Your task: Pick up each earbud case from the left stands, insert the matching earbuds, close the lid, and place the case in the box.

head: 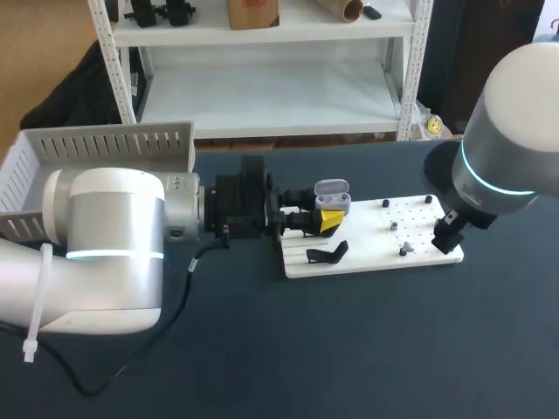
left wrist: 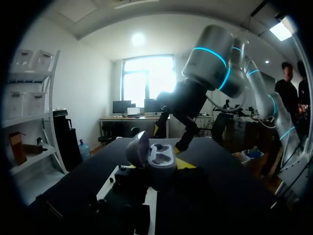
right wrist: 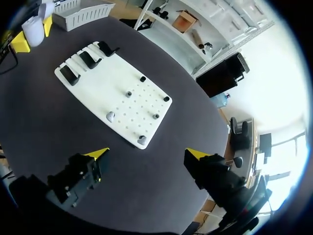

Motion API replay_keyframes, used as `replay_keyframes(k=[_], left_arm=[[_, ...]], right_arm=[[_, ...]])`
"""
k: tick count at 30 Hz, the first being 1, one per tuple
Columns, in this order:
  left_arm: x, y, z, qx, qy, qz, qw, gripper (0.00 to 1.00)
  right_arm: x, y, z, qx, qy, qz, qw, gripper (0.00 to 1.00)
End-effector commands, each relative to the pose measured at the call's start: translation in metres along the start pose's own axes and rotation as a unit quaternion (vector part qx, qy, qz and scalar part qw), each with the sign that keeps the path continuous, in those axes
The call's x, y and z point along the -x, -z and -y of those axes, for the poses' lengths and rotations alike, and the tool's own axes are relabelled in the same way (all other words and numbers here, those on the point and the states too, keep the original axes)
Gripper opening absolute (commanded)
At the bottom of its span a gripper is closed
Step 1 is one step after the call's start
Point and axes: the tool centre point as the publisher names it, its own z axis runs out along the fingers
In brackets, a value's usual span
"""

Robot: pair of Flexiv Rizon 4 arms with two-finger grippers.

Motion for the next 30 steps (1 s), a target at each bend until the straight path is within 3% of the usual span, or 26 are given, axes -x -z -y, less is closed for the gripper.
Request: replay_keyframes(k=[1,16,22,24,26,30], left_arm=[[-0.001,0.0,0.0,0.001,-0.001,0.003,1.0,0.0],[-0.001,0.0,0.0,0.001,-0.001,0.003,1.0,0.0],[-0.001,0.0,0.0,0.001,-0.001,0.003,1.0,0.0],[-0.001,0.0,0.0,0.001,-0.001,0.003,1.0,0.0],[-0.001,0.0,0.0,0.001,-0.001,0.003,1.0,0.0],[-0.001,0.0,0.0,0.001,-0.001,0.003,1.0,0.0]], right_arm=[[-0.003,-0.006,-0.006,-0.022,-0.007,-0.004,1.0,1.0],[-0.006,-0.037,-0.019,0.012,-0.017,-0.058,0.998,1.0],[-0.006,-0.045,-0.021,0.004,-0.021,-0.075,0.997,1.0],[-0.006,-0.047,-0.021,0.002,-0.03,-0.08,0.996,0.92],[-0.007,-0.05,-0.022,0.002,-0.036,-0.084,0.996,0.77],[-0.007,-0.056,-0.024,0.004,-0.044,-0.09,0.995,0.69]])
